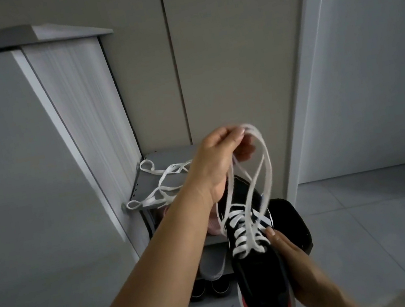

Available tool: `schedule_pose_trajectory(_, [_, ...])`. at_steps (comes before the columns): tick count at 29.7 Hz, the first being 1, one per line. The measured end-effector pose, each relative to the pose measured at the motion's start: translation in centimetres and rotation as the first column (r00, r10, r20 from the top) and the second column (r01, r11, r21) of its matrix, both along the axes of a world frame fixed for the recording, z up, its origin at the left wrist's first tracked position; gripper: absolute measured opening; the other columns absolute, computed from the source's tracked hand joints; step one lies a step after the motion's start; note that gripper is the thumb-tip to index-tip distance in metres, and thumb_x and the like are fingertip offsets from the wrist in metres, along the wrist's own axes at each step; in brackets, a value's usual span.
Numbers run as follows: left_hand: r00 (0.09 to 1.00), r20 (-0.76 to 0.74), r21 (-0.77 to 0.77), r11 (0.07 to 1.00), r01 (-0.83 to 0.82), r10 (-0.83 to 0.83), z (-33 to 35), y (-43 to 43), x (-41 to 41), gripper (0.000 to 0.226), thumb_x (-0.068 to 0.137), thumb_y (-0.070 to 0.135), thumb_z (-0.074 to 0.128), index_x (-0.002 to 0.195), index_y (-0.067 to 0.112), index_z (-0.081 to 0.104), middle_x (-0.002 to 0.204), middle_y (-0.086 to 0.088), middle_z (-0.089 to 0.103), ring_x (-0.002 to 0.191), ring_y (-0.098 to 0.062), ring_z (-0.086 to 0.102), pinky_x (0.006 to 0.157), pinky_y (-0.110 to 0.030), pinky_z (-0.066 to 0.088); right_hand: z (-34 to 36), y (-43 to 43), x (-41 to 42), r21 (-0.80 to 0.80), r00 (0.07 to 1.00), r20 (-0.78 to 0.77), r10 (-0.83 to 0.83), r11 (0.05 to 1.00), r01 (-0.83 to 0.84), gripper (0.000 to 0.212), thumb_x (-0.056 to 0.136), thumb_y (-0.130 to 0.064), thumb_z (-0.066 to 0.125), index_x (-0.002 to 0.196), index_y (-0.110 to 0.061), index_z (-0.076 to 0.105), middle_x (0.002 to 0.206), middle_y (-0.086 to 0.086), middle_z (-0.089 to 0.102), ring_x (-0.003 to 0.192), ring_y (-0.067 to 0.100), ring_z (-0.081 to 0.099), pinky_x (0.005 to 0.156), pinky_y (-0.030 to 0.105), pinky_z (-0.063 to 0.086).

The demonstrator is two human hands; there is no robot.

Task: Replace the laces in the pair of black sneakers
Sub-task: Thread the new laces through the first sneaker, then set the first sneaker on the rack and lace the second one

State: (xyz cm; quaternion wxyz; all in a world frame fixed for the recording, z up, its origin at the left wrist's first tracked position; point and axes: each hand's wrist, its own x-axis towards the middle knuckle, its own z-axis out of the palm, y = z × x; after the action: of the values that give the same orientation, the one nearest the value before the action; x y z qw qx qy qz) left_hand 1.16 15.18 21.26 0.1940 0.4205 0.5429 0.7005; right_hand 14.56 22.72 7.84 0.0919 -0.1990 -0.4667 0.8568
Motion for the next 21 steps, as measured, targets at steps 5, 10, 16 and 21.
schedule_pose_trajectory(5, [0.92, 0.016, -0.303, 0.879, -0.369, 0.391, -6.4, 0.3, -1.7, 0.009, 0.088, 0.018, 0.061, 0.079, 0.017, 0.06, 0.091, 0.013, 0.056, 0.093, -0.005, 0.054, 0.086, -0.023, 0.039, 0.7, 0.4, -0.8, -0.152, 0.996, -0.082, 0.024, 0.988, -0.036, 0.038, 0.092, -0.026, 0.041, 0.111, -0.006, 0.067, 0.106, 0.016, 0.07, 0.097, 0.022, 0.068, 0.072, 0.024, 0.056])
schedule_pose_trajectory(10, [0.786, 0.462, -0.287, 0.908, -0.306, 0.411, -10.4, 0.4, -1.7, 0.017, 0.084, 0.026, 0.065, 0.099, 0.025, 0.056, 0.103, -0.013, 0.066, 0.101, -0.03, 0.062, 0.097, -0.051, 0.046, 0.1, 0.6, -1.4, 0.084, 0.988, 0.009, -0.154, 0.985, 0.153, 0.024, 0.094, -0.025, 0.049, 0.107, -0.023, 0.068, 0.103, -0.007, 0.072, 0.095, 0.002, 0.065, 0.084, 0.024, 0.046])
schedule_pose_trajectory(16, [0.698, 0.668, -0.278, 0.957, -0.089, 0.259, -9.7, 1.0, -2.6, 0.039, 0.09, 0.043, 0.049, 0.101, 0.007, 0.062, 0.093, -0.016, 0.069, 0.077, -0.021, 0.07, 0.068, -0.03, 0.057, 0.5, 1.7, -3.9, 0.323, 0.982, 0.044, -0.186, 0.932, 0.162, 0.02, 0.092, -0.031, 0.05, 0.103, -0.034, 0.065, 0.099, -0.02, 0.069, 0.099, -0.006, 0.056, 0.079, 0.015, 0.041])
schedule_pose_trajectory(21, [0.637, 0.765, -0.071, 0.996, -0.054, 0.089, -10.2, 1.0, -3.8, 0.052, 0.09, 0.048, 0.046, 0.118, 0.008, 0.06, 0.115, -0.014, 0.065, 0.106, -0.026, 0.063, 0.089, -0.037, 0.052, 3.0, 3.2, -8.9, 0.117, 0.998, -0.003, -0.065, 0.991, 0.064, 0.037, 0.09, -0.034, 0.051, 0.12, -0.015, 0.06, 0.112, 0.009, 0.069, 0.107, 0.026, 0.064, 0.101, 0.045, 0.043])
